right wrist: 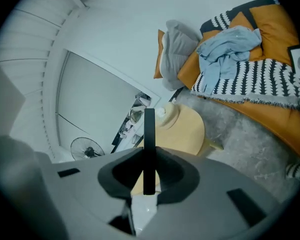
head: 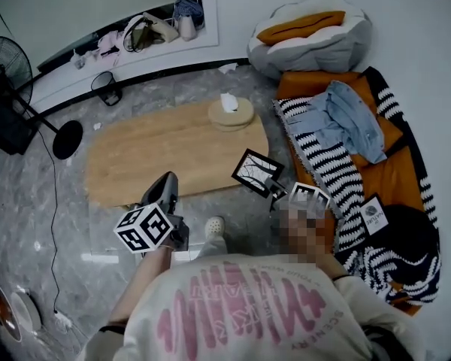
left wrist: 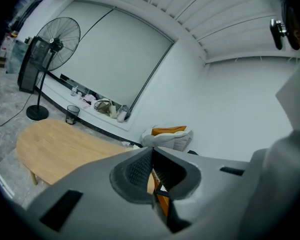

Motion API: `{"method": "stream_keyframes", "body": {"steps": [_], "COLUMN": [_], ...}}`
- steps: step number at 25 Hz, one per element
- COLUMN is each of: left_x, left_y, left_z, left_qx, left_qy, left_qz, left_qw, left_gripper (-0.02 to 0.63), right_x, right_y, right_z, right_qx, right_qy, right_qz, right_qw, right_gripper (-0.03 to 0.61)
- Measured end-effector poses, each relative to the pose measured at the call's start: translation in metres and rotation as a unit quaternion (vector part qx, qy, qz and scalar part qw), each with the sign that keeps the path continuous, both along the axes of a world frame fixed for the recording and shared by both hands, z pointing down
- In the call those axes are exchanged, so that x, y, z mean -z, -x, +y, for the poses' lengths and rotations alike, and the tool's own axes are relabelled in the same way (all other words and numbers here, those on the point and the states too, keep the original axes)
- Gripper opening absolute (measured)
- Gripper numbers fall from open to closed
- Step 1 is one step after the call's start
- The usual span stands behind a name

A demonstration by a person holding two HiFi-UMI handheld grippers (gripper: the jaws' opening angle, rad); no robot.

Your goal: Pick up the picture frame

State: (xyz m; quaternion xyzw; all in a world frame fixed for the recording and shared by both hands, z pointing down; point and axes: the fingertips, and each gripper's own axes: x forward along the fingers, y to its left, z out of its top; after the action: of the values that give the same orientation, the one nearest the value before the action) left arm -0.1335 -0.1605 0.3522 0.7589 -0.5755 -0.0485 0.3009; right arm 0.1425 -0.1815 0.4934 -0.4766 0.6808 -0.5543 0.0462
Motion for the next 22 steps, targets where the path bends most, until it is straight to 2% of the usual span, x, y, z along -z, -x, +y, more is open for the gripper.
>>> {"method": "stream_keyframes", "body": {"steps": [14, 22], "left_x": [0.067, 0.069], "left_y": [-0.016, -0.027], "left_z": [0.022, 0.039], "left_qx": [-0.012, -0.018], "left_qy": [-0.075, -0.081], "left_qz": [-0.001, -0.005], "left_qw": [0.9971, 0.9965], "left_gripper": [0.003, 0.003], "right_x": [0.104, 0.142], "right_y": [0.002, 0.000], "right_z": [0.014, 0.024], "right_qx": [0.029, 0.032], "right_qy": [-0.086, -0.134], "right_qz": [0.021, 0.029], "right_qw": [0.996, 0.990], "right_gripper": [0.077, 0.077]}}
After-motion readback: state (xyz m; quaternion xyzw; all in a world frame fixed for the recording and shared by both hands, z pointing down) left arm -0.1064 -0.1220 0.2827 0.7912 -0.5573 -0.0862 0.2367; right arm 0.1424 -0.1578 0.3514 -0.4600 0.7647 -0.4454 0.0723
